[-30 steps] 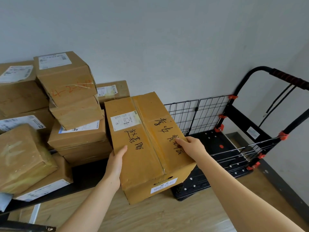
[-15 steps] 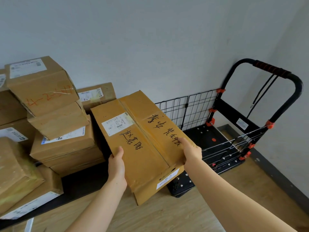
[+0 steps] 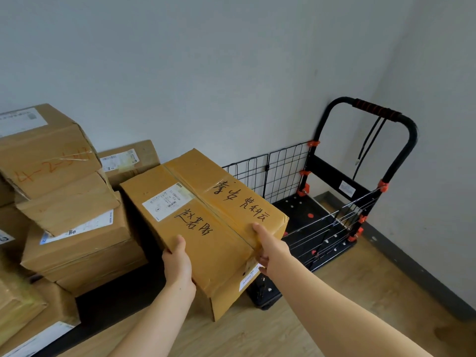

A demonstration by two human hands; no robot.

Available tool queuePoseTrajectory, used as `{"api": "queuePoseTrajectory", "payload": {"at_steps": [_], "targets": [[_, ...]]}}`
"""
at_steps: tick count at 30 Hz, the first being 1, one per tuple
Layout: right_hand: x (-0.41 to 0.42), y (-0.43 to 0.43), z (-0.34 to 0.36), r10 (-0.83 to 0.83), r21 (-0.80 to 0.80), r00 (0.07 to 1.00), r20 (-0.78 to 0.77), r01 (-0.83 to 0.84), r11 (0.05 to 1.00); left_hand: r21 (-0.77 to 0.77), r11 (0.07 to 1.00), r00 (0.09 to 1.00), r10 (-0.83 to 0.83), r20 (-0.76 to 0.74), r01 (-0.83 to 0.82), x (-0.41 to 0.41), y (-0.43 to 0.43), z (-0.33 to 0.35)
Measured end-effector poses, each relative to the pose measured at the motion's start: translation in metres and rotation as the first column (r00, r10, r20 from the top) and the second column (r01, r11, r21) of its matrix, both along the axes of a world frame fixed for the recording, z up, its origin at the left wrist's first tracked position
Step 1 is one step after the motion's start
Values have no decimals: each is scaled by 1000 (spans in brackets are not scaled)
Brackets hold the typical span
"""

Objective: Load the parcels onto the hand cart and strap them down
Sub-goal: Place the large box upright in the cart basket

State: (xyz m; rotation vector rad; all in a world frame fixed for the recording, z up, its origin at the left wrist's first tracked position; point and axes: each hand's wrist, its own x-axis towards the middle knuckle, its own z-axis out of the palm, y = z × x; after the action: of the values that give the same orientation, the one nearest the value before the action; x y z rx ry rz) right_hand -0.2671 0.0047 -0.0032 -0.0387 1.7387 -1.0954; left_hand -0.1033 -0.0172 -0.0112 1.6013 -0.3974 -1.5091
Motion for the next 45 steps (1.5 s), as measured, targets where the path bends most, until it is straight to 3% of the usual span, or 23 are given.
{"api": "queuePoseTrajectory", "payload": {"at_steps": [3, 7, 9, 12, 15, 18, 21, 23, 27, 29, 32, 35, 37, 39, 45], "targets": [[-3, -3, 2, -27, -19, 998, -53, 26, 999, 5, 1000, 1000, -8, -29, 8, -2, 0, 4], [-8, -4, 1, -96, -64, 995, 22, 97, 993, -13, 1000, 1000, -14, 1, 14, -4, 4, 9], [-11, -2, 0, -139, -70, 988, 67, 144, 987, -103, 995, 995, 20, 99, -10, -4, 5, 15], [-22, -1, 0, -234, -58, 964, 130, 243, 968, -306, 950, 929, 59, 366, 61, -2, 5, 28], [-31, -1, 3, -292, -44, 942, 167, 303, 952, -422, 864, 795, 42, 605, 276, -1, -5, 37], [-33, -2, 1, -294, -47, 939, 176, 307, 951, -418, 773, 622, 40, 782, 476, 5, -37, 45], [-30, -3, 0, -283, -97, 942, 179, 303, 948, -158, 727, 293, -61, 954, 668, 21, -89, 56], [-29, -5, 7, -299, -120, 943, 148, 318, 941, 14, 719, 117, -132, 984, 694, 32, -119, 66], [-31, -10, 31, -270, -190, 962, 24, 270, 944, 187, 727, 15, -261, 965, 661, 42, -151, 77], [-38, -14, 43, -260, -244, 965, -34, 244, 939, 248, 696, 10, -345, 939, 674, 46, -162, 75], [-53, -16, 53, -285, -267, 956, -66, 258, 929, 330, 650, 89, -524, 847, 684, 51, -171, 67], [-64, -13, 53, -278, -272, 957, -80, 248, 930, 280, 649, 258, -606, 753, 707, 48, -169, 63], [-65, -12, 51, -282, -271, 956, -78, 252, 929, 182, 690, 387, -582, 715, 701, 43, -165, 61], [-66, -12, 52, -291, -272, 953, -79, 260, 927, 145, 743, 461, -543, 702, 654, 40, -162, 60], [-99, -2, 80, -289, -237, 949, -126, 255, 938, 71, 763, 427, -434, 794, 643, 30, -154, 61]]}}
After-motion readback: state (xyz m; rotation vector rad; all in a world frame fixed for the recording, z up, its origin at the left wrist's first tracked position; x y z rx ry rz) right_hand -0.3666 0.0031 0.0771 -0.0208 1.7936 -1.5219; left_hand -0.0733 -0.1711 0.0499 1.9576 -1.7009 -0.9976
